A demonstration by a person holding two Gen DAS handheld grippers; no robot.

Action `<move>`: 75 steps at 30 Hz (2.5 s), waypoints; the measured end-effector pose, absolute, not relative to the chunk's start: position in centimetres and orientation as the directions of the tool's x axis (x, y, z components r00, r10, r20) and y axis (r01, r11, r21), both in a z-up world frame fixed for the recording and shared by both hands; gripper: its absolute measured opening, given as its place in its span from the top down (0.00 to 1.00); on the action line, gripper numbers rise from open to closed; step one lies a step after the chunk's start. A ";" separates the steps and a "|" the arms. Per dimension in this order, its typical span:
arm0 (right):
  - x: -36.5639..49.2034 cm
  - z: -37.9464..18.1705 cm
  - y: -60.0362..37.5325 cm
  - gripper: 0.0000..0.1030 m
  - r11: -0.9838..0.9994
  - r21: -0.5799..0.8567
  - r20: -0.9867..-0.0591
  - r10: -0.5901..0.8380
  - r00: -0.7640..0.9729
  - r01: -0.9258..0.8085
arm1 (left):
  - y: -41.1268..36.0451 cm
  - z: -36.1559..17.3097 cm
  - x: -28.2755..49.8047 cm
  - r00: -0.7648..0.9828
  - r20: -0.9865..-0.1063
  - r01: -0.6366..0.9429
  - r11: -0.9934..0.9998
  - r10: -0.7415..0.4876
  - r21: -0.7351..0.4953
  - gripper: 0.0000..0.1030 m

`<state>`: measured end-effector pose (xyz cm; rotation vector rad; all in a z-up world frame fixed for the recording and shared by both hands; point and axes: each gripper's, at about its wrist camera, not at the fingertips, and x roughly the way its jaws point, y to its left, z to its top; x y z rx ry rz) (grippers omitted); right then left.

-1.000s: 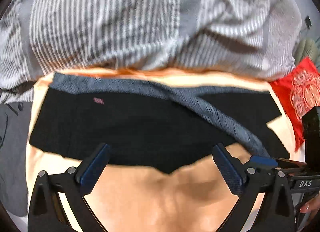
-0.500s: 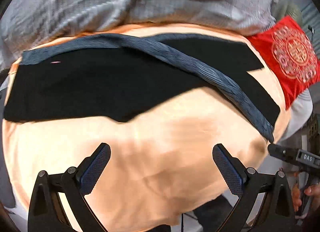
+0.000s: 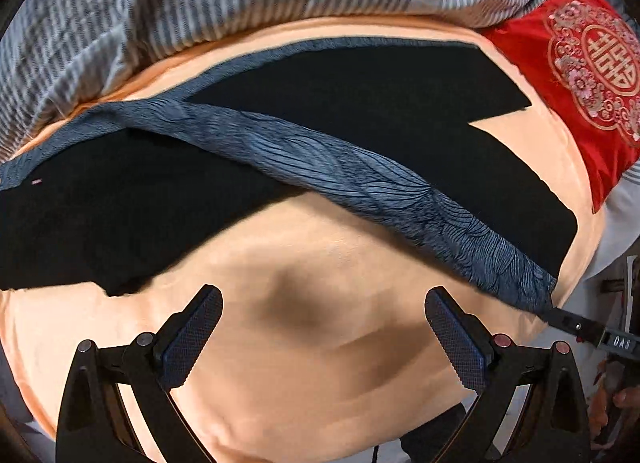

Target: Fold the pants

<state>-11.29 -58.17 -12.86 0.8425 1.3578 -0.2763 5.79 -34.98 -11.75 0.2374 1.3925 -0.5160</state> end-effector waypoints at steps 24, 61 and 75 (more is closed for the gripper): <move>-1.0 -7.1 -65.6 0.86 0.411 0.788 -0.609 0.631 0.482 0.458 | -35.9 -11.2 7.8 0.096 -0.994 0.361 0.932 -0.061 -0.022 0.01; 17.3 -11.8 -72.3 0.55 0.832 0.406 -0.913 0.349 0.214 0.378 | -46.4 -16.8 20.1 0.165 -0.986 0.242 0.969 0.005 0.046 0.01; 12.6 -11.2 -68.7 0.59 0.835 0.340 -0.940 0.289 0.183 0.432 | -42.4 -19.2 19.6 0.130 -0.987 0.275 0.960 -0.091 -0.052 0.01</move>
